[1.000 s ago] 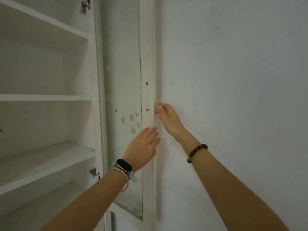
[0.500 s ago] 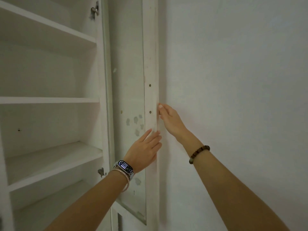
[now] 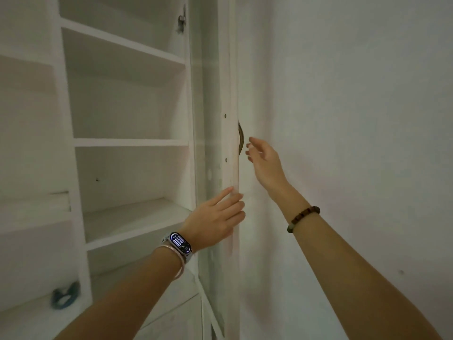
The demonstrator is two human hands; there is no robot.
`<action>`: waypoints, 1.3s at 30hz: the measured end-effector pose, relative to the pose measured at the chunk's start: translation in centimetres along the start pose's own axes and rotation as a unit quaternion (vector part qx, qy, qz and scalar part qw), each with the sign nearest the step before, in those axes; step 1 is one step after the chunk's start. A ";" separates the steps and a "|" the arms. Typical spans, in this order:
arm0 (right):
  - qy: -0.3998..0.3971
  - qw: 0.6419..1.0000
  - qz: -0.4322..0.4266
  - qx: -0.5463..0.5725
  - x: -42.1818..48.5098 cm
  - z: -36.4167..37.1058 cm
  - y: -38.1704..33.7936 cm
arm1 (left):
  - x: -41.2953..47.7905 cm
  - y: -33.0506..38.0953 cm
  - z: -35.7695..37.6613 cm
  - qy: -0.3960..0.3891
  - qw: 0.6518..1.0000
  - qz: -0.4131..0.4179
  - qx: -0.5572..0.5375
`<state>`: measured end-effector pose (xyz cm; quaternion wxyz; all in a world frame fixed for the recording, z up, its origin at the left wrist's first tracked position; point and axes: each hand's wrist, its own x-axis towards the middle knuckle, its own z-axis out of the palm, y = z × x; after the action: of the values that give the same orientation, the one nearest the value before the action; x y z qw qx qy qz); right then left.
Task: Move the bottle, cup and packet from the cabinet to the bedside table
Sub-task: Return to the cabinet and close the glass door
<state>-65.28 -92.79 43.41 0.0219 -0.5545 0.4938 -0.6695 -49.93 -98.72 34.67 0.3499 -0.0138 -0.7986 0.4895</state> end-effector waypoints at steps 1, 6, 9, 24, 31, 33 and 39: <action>-0.005 1.000 -0.003 0.022 0.1 0.6 -0.3 | -0.7 -0.3 -0.4 0.002 1.000 0.003 0.007; -0.025 0.993 -0.042 0.109 0.1 4.3 -2.4 | -5.0 -2.2 -2.0 -0.012 0.999 0.014 0.044; -0.039 0.989 -0.039 0.135 0.2 7.0 -3.6 | -7.8 -3.5 -3.2 -0.029 0.998 0.012 0.046; -0.118 0.989 -0.048 0.074 1.5 25.6 -7.8 | -24.5 -10.6 -7.9 -0.287 0.935 -0.156 0.140; -0.117 0.991 -0.050 0.046 3.5 31.8 -7.1 | -28.8 -12.6 -5.8 -0.308 0.912 -0.232 0.135; -0.113 0.991 -0.053 0.047 3.8 33.0 -6.8 | -29.4 -13.0 -5.1 -0.305 0.909 -0.246 0.138; -0.088 0.993 -0.061 0.049 5.1 36.5 -6.2 | -31.0 -14.4 -3.2 -0.327 0.892 -0.280 0.137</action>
<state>-36.11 -115.83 47.54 0.0515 -0.6384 0.4219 -0.6417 -20.09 -115.09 30.04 0.1903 0.4194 -0.7633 0.4530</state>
